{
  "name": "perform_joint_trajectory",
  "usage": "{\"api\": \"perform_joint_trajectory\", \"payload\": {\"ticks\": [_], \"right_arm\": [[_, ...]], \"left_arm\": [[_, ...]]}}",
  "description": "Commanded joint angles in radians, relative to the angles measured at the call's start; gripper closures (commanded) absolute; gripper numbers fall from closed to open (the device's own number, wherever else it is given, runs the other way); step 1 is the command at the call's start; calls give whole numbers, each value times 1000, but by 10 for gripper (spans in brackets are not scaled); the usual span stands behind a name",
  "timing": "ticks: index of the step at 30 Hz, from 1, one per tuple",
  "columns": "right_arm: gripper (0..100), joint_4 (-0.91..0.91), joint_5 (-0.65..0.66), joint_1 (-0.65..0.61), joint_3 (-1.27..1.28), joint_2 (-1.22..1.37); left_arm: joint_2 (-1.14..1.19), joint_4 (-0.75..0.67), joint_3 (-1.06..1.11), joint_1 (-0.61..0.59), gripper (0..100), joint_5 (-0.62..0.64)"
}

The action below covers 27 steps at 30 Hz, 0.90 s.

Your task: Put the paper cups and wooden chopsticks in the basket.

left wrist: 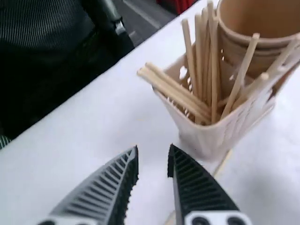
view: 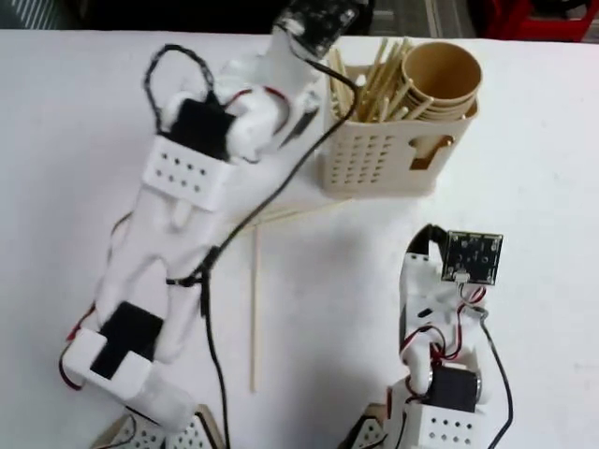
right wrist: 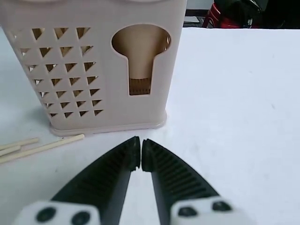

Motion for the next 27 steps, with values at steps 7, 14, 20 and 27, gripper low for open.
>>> {"api": "perform_joint_trajectory", "payload": {"ticks": [7,14,20,27], "right_arm": [[977,-22,38,-36,2,-7],[977,-22,41,-33,2,-7],[977,-22,44,-36,2,-7],[977,-22,51,-38,2,-8]], "left_arm": [[-35,396,-60,-74,876,-40],[-45,410,123,-85,876,83],[-44,318,325,-91,875,184],[-44,64,631,-85,853,206]]}}
